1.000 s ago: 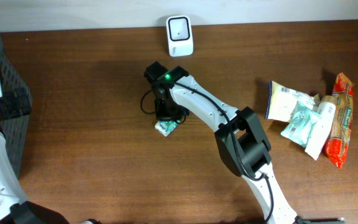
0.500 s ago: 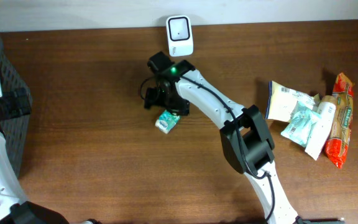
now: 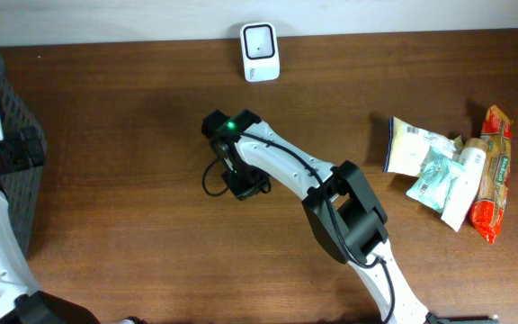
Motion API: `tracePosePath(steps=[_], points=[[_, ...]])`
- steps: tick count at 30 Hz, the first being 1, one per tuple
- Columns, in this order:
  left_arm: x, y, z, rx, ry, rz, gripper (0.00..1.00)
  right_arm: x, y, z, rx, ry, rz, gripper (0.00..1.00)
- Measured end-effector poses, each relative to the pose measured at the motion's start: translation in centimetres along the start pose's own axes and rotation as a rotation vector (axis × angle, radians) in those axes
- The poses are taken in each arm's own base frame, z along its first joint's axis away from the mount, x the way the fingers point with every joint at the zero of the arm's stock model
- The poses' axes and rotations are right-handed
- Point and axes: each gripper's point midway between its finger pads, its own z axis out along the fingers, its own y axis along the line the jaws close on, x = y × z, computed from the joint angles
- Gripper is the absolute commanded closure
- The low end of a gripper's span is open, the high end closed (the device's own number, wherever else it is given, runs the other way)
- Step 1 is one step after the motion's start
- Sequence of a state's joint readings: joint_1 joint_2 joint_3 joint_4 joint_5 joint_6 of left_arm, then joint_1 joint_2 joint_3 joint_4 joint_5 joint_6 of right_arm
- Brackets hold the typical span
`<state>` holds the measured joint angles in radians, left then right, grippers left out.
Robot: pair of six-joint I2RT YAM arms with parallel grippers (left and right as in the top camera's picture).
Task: Scan the item barcode
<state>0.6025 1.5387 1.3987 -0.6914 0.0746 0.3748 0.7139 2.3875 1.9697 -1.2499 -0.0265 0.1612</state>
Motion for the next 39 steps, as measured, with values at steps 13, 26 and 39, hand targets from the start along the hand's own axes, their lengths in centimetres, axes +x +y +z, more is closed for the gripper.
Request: tracePosePath(steps=[13,26,39], points=[[0.0,0.0,0.0,0.000,0.000,0.000,0.01,-9.1,3.7,-1.8,-0.284,-0.334,0.343,0.94],[0.0,0.0,0.0,0.000,0.000,0.000,0.01,-7.1,-4.5,-10.1,-0.343,-0.316,0.345,0.37],[0.0,0.0,0.0,0.000,0.000,0.000,0.01,-7.2,-3.7,-2.0,-0.527,-0.291,0.352,0.50]])
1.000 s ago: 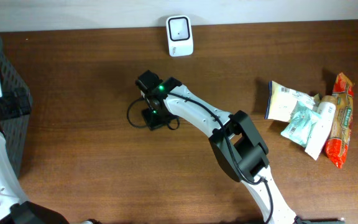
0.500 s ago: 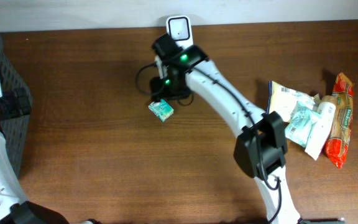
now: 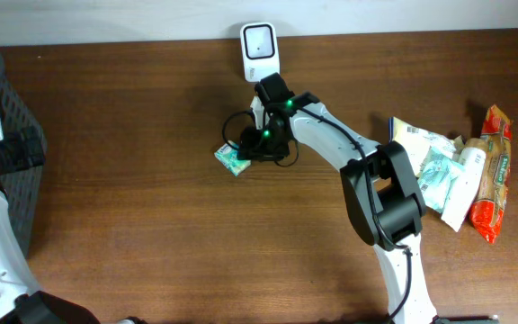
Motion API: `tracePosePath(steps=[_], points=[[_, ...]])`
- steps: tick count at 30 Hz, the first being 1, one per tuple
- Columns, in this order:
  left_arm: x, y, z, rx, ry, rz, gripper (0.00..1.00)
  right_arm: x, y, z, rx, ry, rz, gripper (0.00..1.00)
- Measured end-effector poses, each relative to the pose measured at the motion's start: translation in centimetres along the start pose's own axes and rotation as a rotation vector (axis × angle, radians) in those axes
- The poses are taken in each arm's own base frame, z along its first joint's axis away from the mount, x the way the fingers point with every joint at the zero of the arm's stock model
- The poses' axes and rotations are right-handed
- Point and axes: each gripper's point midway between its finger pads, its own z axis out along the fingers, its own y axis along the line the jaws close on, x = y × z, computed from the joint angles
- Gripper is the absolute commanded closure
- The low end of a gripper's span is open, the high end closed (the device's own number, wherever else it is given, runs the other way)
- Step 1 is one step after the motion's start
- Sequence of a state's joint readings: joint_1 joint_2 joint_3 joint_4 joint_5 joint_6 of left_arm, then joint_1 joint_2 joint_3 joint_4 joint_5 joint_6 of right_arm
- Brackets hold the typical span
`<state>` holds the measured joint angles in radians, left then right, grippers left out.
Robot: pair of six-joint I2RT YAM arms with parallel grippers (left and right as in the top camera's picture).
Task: Scan the item barcode
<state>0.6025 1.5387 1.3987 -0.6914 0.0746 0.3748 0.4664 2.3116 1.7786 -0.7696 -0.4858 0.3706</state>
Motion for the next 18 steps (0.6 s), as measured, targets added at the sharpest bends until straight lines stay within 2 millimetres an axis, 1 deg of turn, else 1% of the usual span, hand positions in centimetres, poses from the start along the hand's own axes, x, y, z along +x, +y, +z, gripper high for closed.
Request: tracePosePath(steps=[3,4,5,6,7,8,14,16,18], points=[[0.0,0.0,0.0,0.000,0.000,0.000,0.01,0.2,0.2,0.1,-0.006,0.005,-0.002,0.52],[0.0,0.0,0.0,0.000,0.000,0.000,0.01,0.3,0.2,0.4,-0.005,0.012,-0.004,0.57],[0.0,0.0,0.0,0.000,0.000,0.000,0.01,0.4,0.4,0.7,-0.016,0.017,-0.002,0.68],[0.0,0.0,0.0,0.000,0.000,0.000,0.01,0.5,0.5,0.9,-0.029,0.024,0.011,0.83],[0.0,0.0,0.0,0.000,0.000,0.000,0.01,0.6,0.5,1.2,-0.035,0.032,0.022,0.93],[0.0,0.0,0.0,0.000,0.000,0.000,0.01,0.7,0.5,1.3,-0.041,0.039,0.027,0.96],[0.0,0.0,0.0,0.000,0.000,0.000,0.01,0.7,0.7,1.0,-0.085,0.052,0.081,0.96],[0.0,0.0,0.0,0.000,0.000,0.000,0.01,0.6,1.0,0.3,-0.153,0.069,0.091,0.96],[0.0,0.0,0.0,0.000,0.000,0.000,0.01,0.4,1.9,-1.3,-0.301,0.094,0.080,0.96]])
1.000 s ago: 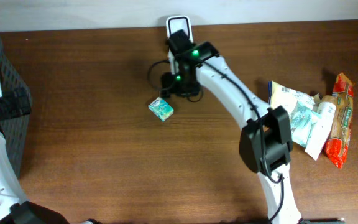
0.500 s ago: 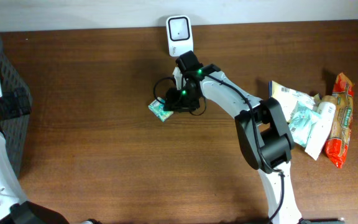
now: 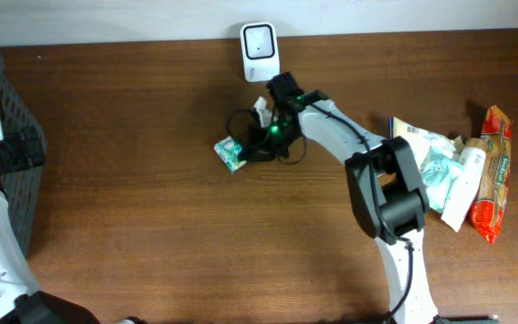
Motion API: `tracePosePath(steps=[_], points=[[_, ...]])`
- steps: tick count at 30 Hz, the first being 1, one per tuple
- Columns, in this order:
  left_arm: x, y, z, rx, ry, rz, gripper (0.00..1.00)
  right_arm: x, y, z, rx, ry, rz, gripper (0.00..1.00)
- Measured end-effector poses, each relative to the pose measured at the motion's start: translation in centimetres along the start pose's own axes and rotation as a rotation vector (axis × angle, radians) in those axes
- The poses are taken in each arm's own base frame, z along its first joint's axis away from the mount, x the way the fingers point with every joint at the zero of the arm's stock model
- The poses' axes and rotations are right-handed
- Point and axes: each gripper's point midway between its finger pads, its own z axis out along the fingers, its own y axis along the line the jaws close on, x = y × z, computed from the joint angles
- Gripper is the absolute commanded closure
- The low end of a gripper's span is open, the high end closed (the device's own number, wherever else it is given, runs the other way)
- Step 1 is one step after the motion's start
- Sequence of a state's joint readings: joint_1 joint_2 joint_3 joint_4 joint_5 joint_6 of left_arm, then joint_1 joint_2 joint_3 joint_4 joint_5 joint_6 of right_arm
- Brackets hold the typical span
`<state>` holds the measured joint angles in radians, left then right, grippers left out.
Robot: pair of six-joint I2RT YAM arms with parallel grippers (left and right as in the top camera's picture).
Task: Scan the item barcode
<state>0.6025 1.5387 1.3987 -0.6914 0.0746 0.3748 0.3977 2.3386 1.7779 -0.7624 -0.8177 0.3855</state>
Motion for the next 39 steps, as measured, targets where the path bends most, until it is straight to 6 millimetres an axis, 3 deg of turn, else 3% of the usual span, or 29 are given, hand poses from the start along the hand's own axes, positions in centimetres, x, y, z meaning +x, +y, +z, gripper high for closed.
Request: tracePosePath(steps=[2,4,6,10,13,16,18,22,24,28,30,33,36,39], points=[[0.0,0.0,0.0,0.000,0.000,0.000,0.01,0.0,2.4,-2.5,-0.162,0.012,-0.021,0.96],[0.0,0.0,0.0,0.000,0.000,0.000,0.01,0.0,5.7,-6.6,-0.331,-0.003,-0.075,0.96],[0.0,0.0,0.0,0.000,0.000,0.000,0.01,0.1,7.7,-10.6,-0.464,-0.022,-0.109,0.96],[0.0,0.0,0.0,0.000,0.000,0.000,0.01,0.7,8.8,-16.0,-0.625,-0.030,-0.075,0.96],[0.0,0.0,0.0,0.001,0.001,0.000,0.01,1.9,9.6,-19.6,-0.655,-0.065,-0.066,0.96],[0.0,0.0,0.0,0.000,0.000,0.000,0.01,3.4,10.7,-25.0,-0.662,-0.173,-0.137,0.96],[0.0,0.0,0.0,0.000,0.000,0.000,0.01,4.2,11.5,-27.4,-0.657,-0.232,-0.197,0.96],[0.0,0.0,0.0,0.000,0.000,0.000,0.01,5.0,12.4,-27.6,-0.618,-0.250,-0.243,0.96],[0.0,0.0,0.0,0.000,0.000,0.000,0.01,5.0,11.9,-25.8,-0.455,-0.261,-0.251,0.96],[0.0,0.0,0.0,0.000,0.000,0.000,0.01,6.0,12.7,-19.8,-0.072,-0.226,-0.307,0.96],[0.0,0.0,0.0,0.000,0.000,0.000,0.01,5.8,13.0,-19.3,0.100,-0.260,-0.321,0.96],[0.0,0.0,0.0,0.000,0.000,0.000,0.01,3.7,16.1,-23.4,0.357,-0.483,-0.409,0.96],[0.0,0.0,0.0,0.000,0.000,0.000,0.01,1.6,20.5,-29.6,0.475,-0.759,-0.479,0.96],[0.0,0.0,0.0,0.000,0.000,0.000,0.01,-0.8,21.4,-33.0,0.579,-0.923,-0.488,0.96]])
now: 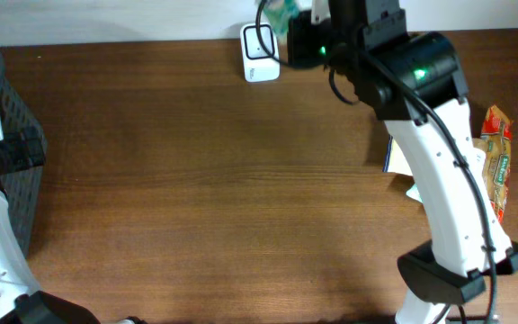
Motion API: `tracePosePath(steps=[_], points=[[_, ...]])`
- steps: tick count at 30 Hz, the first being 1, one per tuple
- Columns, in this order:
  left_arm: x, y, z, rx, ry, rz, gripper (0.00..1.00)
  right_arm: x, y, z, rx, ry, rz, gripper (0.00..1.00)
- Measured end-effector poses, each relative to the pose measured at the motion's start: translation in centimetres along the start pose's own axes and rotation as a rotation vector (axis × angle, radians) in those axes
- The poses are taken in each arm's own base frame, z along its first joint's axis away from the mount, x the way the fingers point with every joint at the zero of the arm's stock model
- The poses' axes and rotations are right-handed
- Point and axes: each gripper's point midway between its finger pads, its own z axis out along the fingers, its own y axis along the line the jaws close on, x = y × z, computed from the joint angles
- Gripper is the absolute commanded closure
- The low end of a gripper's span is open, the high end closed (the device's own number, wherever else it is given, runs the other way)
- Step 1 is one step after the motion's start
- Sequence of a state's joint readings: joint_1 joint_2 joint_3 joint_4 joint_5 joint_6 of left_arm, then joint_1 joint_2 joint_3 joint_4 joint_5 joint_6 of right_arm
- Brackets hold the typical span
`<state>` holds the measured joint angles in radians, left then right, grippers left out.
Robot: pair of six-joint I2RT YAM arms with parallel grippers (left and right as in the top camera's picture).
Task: Scan the item barcode
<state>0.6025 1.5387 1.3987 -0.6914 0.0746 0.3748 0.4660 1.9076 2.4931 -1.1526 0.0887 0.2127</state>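
The white barcode scanner (257, 56) stands at the table's far edge. My right arm is raised high toward the camera, and its gripper (288, 20) is shut on a small green packet (277, 13) held just above and to the right of the scanner. Only part of the packet shows at the frame's top edge, and its barcode cannot be made out. My left arm rests at the far left beside the basket; its fingers are not distinguishable.
A black mesh basket (7, 99) stands at the left edge. On the right lies a pile of packets, partly hidden by my right arm: a red packet (498, 171) and a blue-and-white one (392, 155).
My right gripper has gone from low on the table, below the scanner, to high up near the camera. The green packet is now off the wood and held over the scanner.
My right gripper was first down on the table at mid-left of centre. Then it sat nearer the scanner with the green packet at its tip on the table, twice. Now the packet is held up over the scanner. The left arm stayed put.
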Motion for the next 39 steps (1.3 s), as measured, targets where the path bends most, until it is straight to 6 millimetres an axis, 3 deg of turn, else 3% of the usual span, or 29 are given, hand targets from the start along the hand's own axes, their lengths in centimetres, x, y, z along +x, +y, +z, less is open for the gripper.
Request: tracePosePath(steps=[3,4,7,9,13,15,23,34,37,39], points=[[0.0,0.0,0.0,-0.001,-0.001,0.000,0.01,-2.0,-1.7,3.9,0.127,-0.086,-0.085,0.96],[0.0,0.0,0.0,0.000,0.000,0.000,0.01,-2.7,-1.9,6.1,0.158,-0.122,-0.139,0.96],[0.0,0.0,0.0,-0.001,-0.001,0.000,0.01,-1.8,-2.8,12.6,0.240,-0.124,-0.248,0.96],[0.0,0.0,0.0,0.000,0.000,0.000,0.01,0.6,-3.3,18.8,0.282,-0.087,-0.367,0.96],[0.0,0.0,0.0,0.000,0.000,0.000,0.01,4.3,-4.6,25.4,0.355,-0.044,-0.490,0.96],[0.0,0.0,0.0,0.000,0.000,0.000,0.01,5.8,-5.0,27.3,0.373,-0.020,-0.550,0.96],[0.0,0.0,0.0,0.000,0.000,0.000,0.01,10.8,-6.7,32.1,0.441,0.067,-0.645,0.96],[0.0,0.0,0.0,0.000,0.000,0.000,0.01,10.2,-6.7,32.2,0.453,0.036,-0.640,0.96],[0.0,0.0,0.0,0.000,0.000,0.000,0.01,11.6,-6.6,32.2,0.436,0.096,-0.663,0.96],[0.0,0.0,0.0,0.000,0.001,0.000,0.01,13.7,-5.8,31.9,0.378,0.177,-0.664,0.96]])
